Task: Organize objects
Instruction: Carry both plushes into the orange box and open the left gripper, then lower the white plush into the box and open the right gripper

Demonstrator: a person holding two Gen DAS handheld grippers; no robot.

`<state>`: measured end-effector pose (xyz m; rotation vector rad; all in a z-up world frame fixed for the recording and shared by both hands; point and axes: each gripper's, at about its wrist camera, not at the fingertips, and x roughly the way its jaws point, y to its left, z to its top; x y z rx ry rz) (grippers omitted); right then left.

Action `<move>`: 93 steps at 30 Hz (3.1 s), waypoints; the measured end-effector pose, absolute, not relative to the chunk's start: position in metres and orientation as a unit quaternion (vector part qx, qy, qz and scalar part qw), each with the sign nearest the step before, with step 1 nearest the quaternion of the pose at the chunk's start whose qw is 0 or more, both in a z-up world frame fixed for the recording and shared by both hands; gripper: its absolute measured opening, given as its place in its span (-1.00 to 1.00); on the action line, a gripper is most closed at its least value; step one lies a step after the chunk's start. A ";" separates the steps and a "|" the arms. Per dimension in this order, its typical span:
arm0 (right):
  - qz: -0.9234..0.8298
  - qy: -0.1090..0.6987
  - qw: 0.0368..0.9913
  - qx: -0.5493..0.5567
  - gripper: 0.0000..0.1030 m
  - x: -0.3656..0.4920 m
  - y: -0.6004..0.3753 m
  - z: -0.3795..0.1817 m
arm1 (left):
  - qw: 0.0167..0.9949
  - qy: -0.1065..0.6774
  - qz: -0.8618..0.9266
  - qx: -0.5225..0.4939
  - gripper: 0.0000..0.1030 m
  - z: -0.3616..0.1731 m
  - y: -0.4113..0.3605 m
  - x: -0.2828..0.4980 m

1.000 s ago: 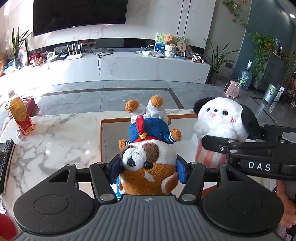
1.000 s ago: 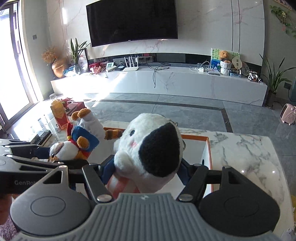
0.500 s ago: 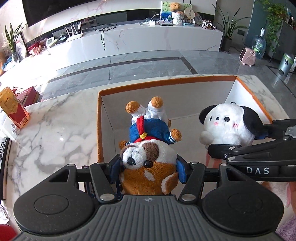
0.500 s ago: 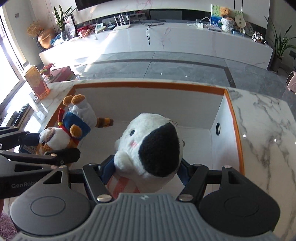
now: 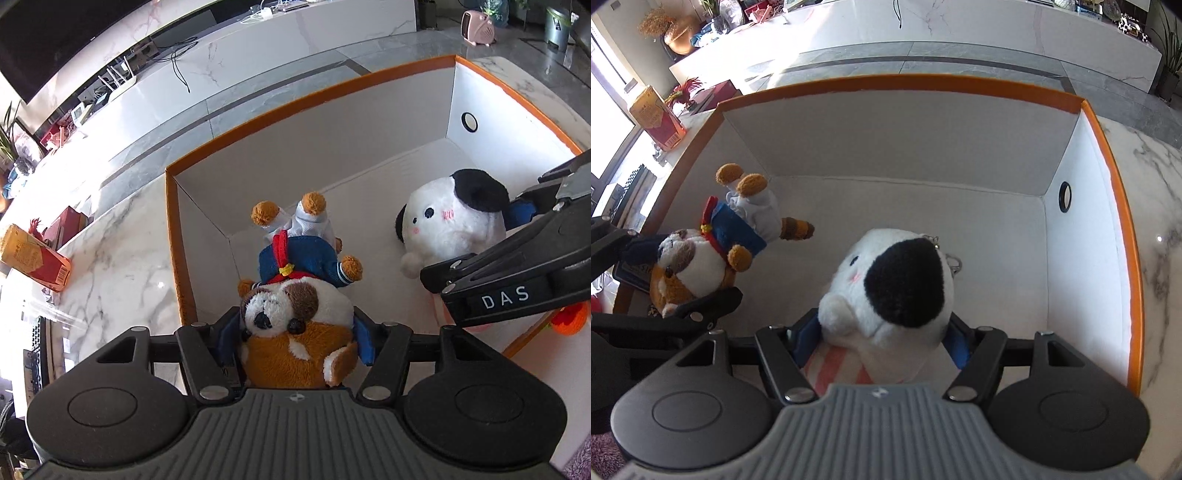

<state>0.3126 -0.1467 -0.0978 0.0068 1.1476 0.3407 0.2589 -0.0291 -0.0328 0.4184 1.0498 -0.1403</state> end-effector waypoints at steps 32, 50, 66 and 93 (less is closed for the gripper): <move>0.135 0.554 0.820 0.052 0.16 0.307 -0.162 -0.093 | 0.879 0.472 -0.058 0.039 0.13 -0.002 0.048 0.245; 0.193 0.559 0.798 0.115 0.13 0.315 -0.124 -0.102 | 0.873 0.482 -0.072 0.035 -0.33 -0.009 0.047 0.237; 0.177 0.553 0.806 0.116 0.20 0.312 -0.138 -0.087 | 0.876 0.476 -0.072 0.031 -0.36 -0.008 0.050 0.233; 0.187 0.446 0.875 0.029 0.38 0.220 -0.137 -0.026 | 0.916 0.393 -0.073 0.039 -0.06 0.039 0.051 0.157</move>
